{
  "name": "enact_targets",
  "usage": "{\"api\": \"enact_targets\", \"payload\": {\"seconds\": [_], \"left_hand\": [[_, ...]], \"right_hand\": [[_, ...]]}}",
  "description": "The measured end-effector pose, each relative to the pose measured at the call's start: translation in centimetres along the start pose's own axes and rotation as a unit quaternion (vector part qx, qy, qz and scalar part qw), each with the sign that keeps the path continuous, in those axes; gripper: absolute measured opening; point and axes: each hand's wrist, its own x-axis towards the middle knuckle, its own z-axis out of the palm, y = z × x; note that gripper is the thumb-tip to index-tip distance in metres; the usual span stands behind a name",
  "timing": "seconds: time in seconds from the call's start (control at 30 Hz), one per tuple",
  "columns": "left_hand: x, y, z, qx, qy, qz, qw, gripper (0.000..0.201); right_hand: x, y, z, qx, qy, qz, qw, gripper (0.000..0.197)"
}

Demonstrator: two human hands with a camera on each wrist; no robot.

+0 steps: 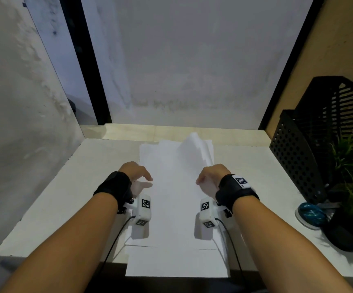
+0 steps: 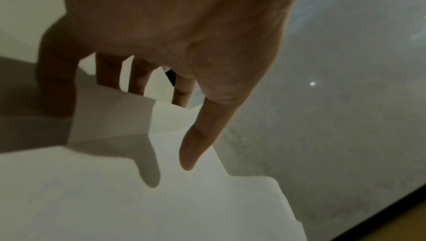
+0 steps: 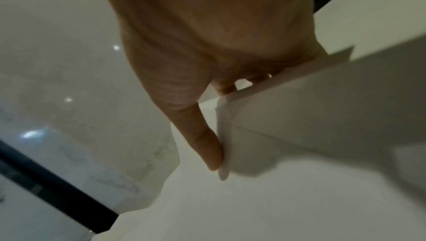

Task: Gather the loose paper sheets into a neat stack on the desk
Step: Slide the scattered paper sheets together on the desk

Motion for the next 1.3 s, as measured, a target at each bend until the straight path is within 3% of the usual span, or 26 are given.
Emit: {"api": "enact_targets", "payload": {"seconds": [0.1,0.13,0.27,0.33,0.47,0.53,0.57,0.67,0.77,0.83,0.9,0.97,1.07,1.17,1.27,1.3], "left_hand": [[0.1,0.0,-0.6,-0.059,-0.025,-0.024,0.998,0.091],[0.0,-0.2,-0.8,-0.078,-0.025,-0.03,0.996,0.086],[-1.7,-0.7,-0.8,-0.158,-0.062,-0.045,0.984,0.044],[-2.5,-0.9,-0.7,-0.149,-0.093,-0.06,0.983,0.032],[-1.1,-1.2,-0.5,-0.178,-0.078,-0.062,0.979,0.075],[1.2,-1.6,-0.2,-0.168,-0.076,-0.052,0.981,0.1],[1.2,-1.5,-0.1,-0.166,-0.081,-0.047,0.982,0.103],[-2.0,-0.7,-0.2,-0.147,-0.069,-0.044,0.986,0.075],[-3.2,-0.7,-0.4,-0.145,-0.052,-0.033,0.987,0.039],[-3.6,-0.6,-0.6,-0.149,-0.074,-0.042,0.985,0.015],[-3.8,-0.8,-0.5,-0.141,-0.088,-0.046,0.985,0.029],[-3.5,-0.9,-0.3,-0.13,-0.092,-0.043,0.986,0.042],[-3.0,-1.0,0.1,-0.105,-0.076,-0.033,0.991,0.042],[-3.1,-0.5,0.7,-0.109,-0.026,-0.017,0.994,0.037],[-2.8,-0.2,1.3,-0.108,-0.006,-0.009,0.994,0.04],[-2.9,0.0,1.5,-0.109,-0.004,-0.004,0.994,0.037]], "right_hand": [[-1.7,-0.9,-0.6,0.065,-0.031,-0.004,0.997,0.016],[-2.1,-0.9,-0.8,0.081,-0.045,0.003,0.996,0.011],[-2.1,-0.1,-1.0,0.12,-0.076,0.016,0.99,0.059],[-2.2,0.3,-1.1,0.119,-0.076,0.022,0.99,0.055],[-4.1,0.4,-1.7,0.111,-0.079,0.026,0.99,0.016],[-4.1,0.2,-1.6,0.093,-0.054,0.017,0.994,0.008],[-4.2,0.0,-1.4,0.077,-0.039,0.009,0.996,0.009],[-4.4,-0.7,-0.8,0.073,-0.035,-0.006,0.997,0.01],[-3.8,-0.3,-1.1,0.097,-0.048,-0.005,0.994,0.042],[-3.7,0.3,-1.3,0.129,-0.068,0.002,0.989,0.04],[-4.0,0.9,-1.2,0.147,-0.071,0.004,0.987,0.017],[-3.7,1.4,-1.1,0.152,-0.058,0.009,0.987,0.018],[-4.0,1.1,-1.5,0.16,-0.069,0.029,0.984,0.022],[-3.8,0.8,-1.5,0.125,-0.058,0.031,0.99,0.011],[-3.7,0.6,-0.7,0.097,-0.047,0.007,0.994,0.048],[-3.6,0.4,-0.6,0.107,-0.046,-0.001,0.993,0.05]]}}
